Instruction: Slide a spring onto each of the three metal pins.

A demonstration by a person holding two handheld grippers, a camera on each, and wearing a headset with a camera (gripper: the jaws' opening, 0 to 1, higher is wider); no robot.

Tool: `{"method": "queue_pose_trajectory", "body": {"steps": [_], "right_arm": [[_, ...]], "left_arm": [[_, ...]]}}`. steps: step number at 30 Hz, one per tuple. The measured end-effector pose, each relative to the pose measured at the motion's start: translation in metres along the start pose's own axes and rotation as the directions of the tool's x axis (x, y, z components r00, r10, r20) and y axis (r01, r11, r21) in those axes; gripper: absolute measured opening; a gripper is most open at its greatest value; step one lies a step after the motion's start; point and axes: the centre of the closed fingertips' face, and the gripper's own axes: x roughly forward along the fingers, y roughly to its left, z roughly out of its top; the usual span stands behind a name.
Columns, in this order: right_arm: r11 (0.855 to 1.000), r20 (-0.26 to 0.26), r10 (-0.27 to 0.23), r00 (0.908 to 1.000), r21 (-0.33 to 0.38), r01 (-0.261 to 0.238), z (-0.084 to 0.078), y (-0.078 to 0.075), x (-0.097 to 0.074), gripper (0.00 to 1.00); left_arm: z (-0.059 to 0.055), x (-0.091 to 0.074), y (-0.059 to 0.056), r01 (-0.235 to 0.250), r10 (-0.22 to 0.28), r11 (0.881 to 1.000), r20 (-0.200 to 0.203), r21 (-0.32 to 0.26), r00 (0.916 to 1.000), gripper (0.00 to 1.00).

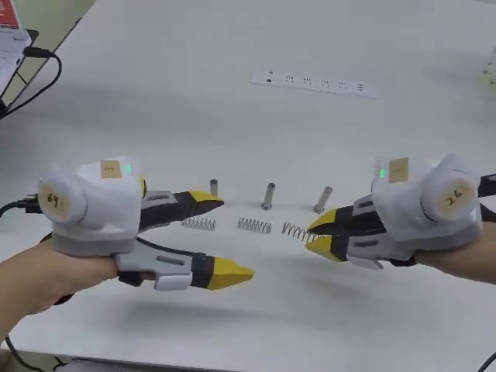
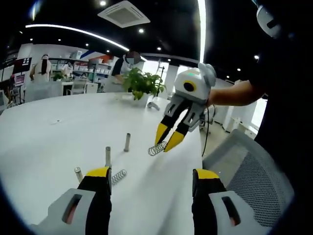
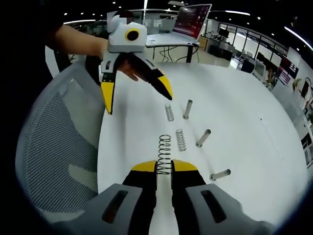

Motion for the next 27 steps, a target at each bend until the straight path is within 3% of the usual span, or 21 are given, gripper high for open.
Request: {"method": "queue_pose_trajectory", "body": {"steps": [4,11,16,17,27], "right_arm": [[1.000,-0.005,0.015,0.9999,-0.024,-0.015,0.001,0.006,0.002,0.08],[0.998,-0.004,0.023,0.9997,-0.061,-0.023,0.004,0.010,0.002,0.08],[0.997,0.001,0.038,0.9993,-0.070,-0.038,0.006,0.016,0.002,0.08],[0.996,0.004,0.040,0.9992,-0.077,-0.040,0.007,0.017,0.001,0.08],[0.995,0.029,0.034,0.9990,-0.099,-0.031,0.014,0.018,-0.002,0.08]], "left_arm": [[0.003,0.007,-0.003,0.024,-0.024,1.000,0.010,-0.009,0.9997,0.52],[0.002,0.021,-0.009,0.063,-0.063,0.998,0.003,0.027,0.9980,0.41],[0.011,0.030,-0.011,0.079,-0.079,0.997,0.033,0.011,0.9963,0.32],[0.012,0.032,-0.012,0.078,-0.079,0.997,0.036,0.030,0.9962,0.31],[0.006,0.042,-0.018,0.119,-0.119,0.991,-0.002,0.054,0.9928,0.24]]}}
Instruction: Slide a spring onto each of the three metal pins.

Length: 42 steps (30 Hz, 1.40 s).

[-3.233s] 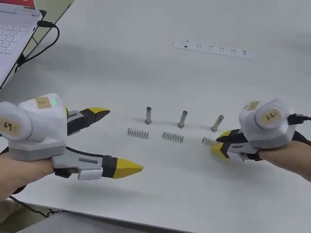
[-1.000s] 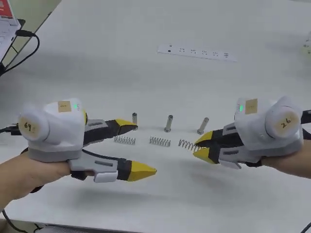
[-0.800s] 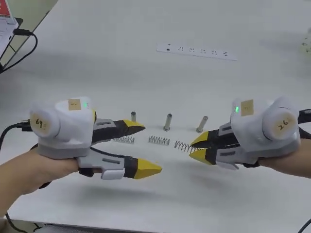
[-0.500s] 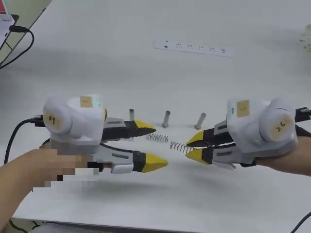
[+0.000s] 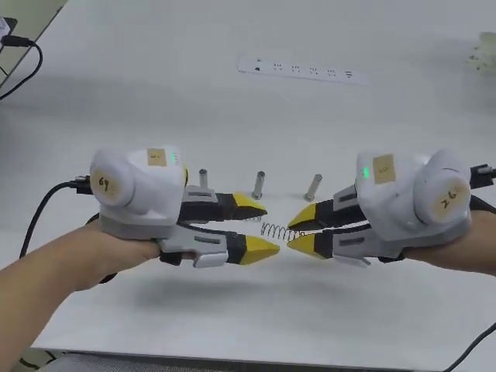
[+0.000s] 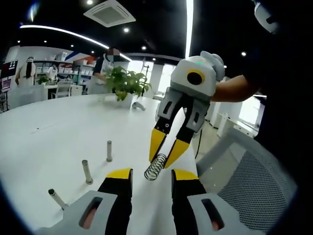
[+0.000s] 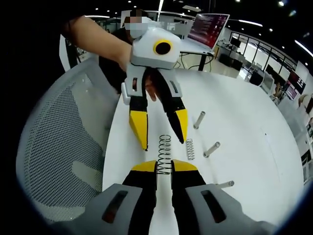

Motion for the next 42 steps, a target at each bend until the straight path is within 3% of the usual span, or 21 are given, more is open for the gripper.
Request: {"method": "queue_pose_trajectory", "body": {"steps": [14,36,42], "right_arm": [[1.000,0.010,0.017,0.9998,0.000,-0.017,0.002,0.005,-0.002,0.08],[0.998,0.010,0.034,0.9994,-0.047,-0.034,0.003,0.010,-0.004,0.08],[0.999,0.030,0.032,0.9990,-0.032,-0.031,0.005,0.009,-0.005,0.08]], "left_arm": [[-0.001,0.003,-0.007,0.029,-0.029,1.000,0.003,0.012,0.9996,0.10],[0.001,0.001,-0.014,0.047,-0.047,0.999,0.007,0.020,0.9989,0.03],[0.005,-0.001,-0.014,0.041,-0.042,0.999,0.020,0.024,0.9989,0.02]]}}
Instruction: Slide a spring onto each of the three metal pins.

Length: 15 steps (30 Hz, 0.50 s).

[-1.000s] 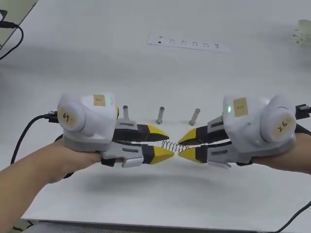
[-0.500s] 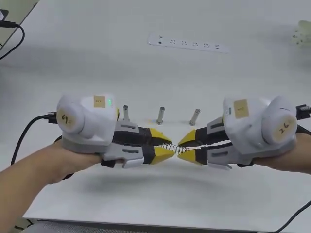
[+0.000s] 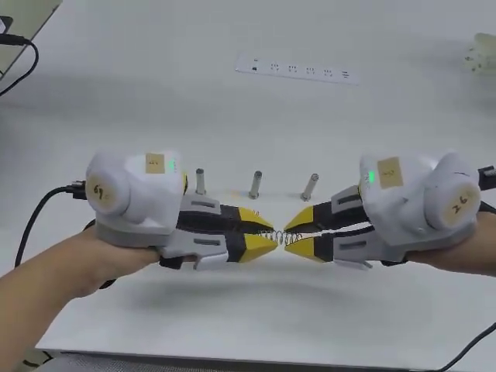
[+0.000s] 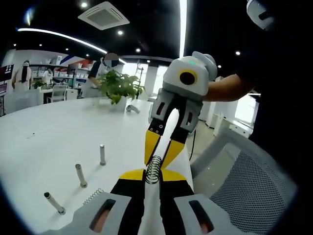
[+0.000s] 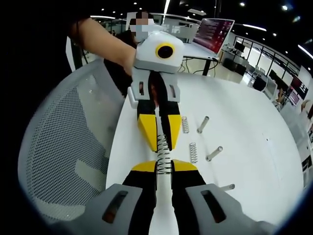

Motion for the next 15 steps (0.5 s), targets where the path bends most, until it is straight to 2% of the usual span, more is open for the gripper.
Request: {"method": "queue_pose_trajectory", "body": {"steps": [15], "right_arm": [[1.000,0.010,0.009,0.9999,0.019,-0.009,-0.0001,0.0033,-0.0001,0.09]], "left_arm": [[0.0000,-0.0007,-0.0046,0.025,-0.025,1.000,-0.007,-0.015,0.9997,0.02]]}}
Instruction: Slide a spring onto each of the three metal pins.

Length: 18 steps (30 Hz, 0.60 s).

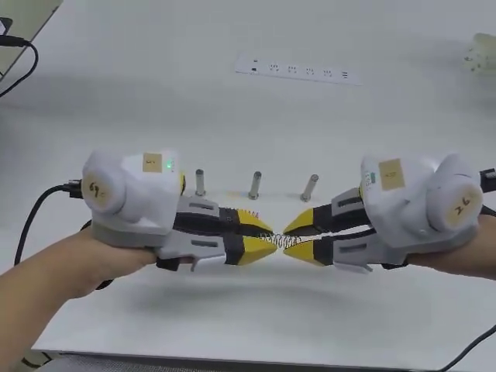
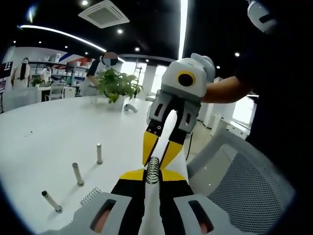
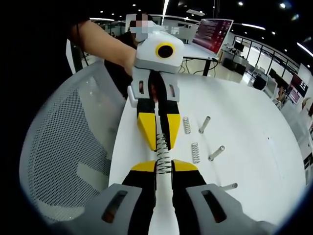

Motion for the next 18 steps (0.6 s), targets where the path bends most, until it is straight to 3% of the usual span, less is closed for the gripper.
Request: {"method": "queue_pose_trajectory", "body": {"steps": [6,18], "right_arm": [[1.000,-0.020,0.005,0.9998,0.023,-0.005,-0.0070,-0.0006,-0.0023,0.12],[0.999,0.017,-0.007,0.9998,0.039,0.007,-0.0015,-0.0041,-0.0090,0.08]], "left_arm": [[0.0022,-0.0017,0.0001,0.000,0.000,1.000,0.008,-0.006,1.0000,0.02],[0.0033,-0.0019,-0.0008,-0.002,0.002,1.000,0.015,-0.010,0.9999,0.02]]}}
